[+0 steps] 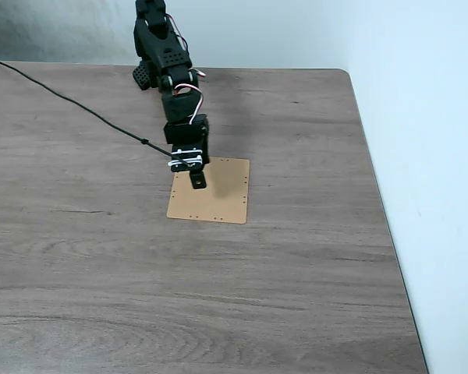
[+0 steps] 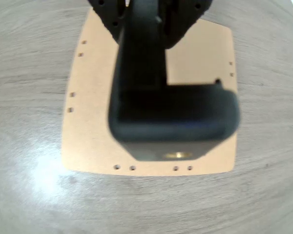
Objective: Grasp a black block and then place it on the board.
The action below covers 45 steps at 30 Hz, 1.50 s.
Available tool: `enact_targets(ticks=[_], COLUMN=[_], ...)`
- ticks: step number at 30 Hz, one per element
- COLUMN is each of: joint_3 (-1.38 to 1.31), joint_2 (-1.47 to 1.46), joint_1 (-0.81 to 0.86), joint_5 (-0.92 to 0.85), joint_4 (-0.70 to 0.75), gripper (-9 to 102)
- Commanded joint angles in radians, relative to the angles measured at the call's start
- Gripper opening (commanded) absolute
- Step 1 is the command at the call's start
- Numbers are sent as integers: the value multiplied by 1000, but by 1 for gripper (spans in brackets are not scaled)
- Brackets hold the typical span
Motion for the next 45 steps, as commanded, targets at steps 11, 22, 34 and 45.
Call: enact_targets(ticks=[11, 22, 34, 45], joint_3=[126, 164, 193, 183], joint_2=[-25, -60, -66, -2], joint_1=[-48, -29, -5, -2], joint_5=[133, 155, 161, 147], joint_4=[-183, -259, -339, -371], gripper=[0, 2, 26, 26])
